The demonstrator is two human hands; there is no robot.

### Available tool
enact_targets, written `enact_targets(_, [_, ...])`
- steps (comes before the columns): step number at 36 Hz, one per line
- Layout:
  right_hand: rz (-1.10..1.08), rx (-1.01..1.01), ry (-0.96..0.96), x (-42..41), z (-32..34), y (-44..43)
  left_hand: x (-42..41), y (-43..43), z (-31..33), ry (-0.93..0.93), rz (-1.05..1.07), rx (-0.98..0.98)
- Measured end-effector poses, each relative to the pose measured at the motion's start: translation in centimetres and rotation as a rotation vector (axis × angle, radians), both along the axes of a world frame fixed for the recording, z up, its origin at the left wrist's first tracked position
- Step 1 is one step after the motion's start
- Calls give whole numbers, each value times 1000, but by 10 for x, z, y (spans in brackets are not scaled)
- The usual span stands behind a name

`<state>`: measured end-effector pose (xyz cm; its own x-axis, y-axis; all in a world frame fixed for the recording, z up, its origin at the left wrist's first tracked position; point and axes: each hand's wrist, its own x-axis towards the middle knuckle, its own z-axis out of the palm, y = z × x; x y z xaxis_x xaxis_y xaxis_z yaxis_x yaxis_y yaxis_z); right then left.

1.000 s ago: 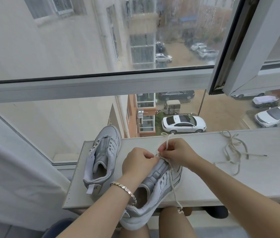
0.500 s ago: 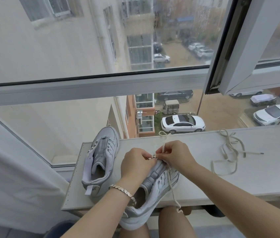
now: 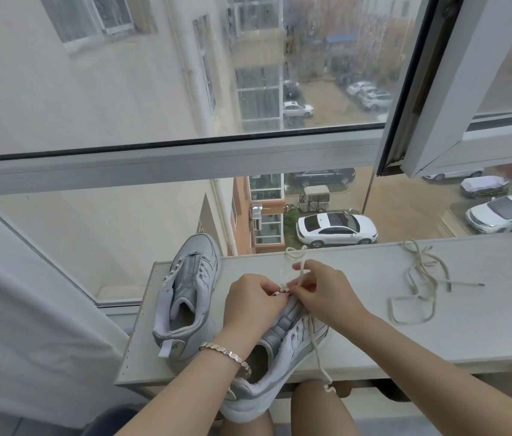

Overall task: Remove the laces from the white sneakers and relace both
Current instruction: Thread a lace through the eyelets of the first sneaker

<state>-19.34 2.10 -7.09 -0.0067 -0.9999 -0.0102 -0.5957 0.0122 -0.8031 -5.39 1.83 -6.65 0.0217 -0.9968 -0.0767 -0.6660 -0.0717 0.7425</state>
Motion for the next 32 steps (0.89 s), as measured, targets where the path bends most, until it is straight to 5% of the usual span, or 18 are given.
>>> enact_targets(5, [-128, -7, 135, -13, 14, -6, 2, 1, 1, 33, 0, 20])
enact_targets(8, [71, -120, 320, -14, 23, -8, 4, 1, 1, 48, 6, 24])
enact_targets(12, [463, -22, 430, -1, 32, -16, 4, 0, 3, 63, 0, 42])
enact_targets(21, [671, -34, 746, 3, 43, -31, 5, 3, 3, 47, -1, 27])
enact_targets(27, [799, -82, 832, -1, 40, -31, 3, 4, 3, 10, -21, 12])
enact_targets(32, [759, 55, 682, -5, 36, -34, 4, 5, 3, 51, -32, 24])
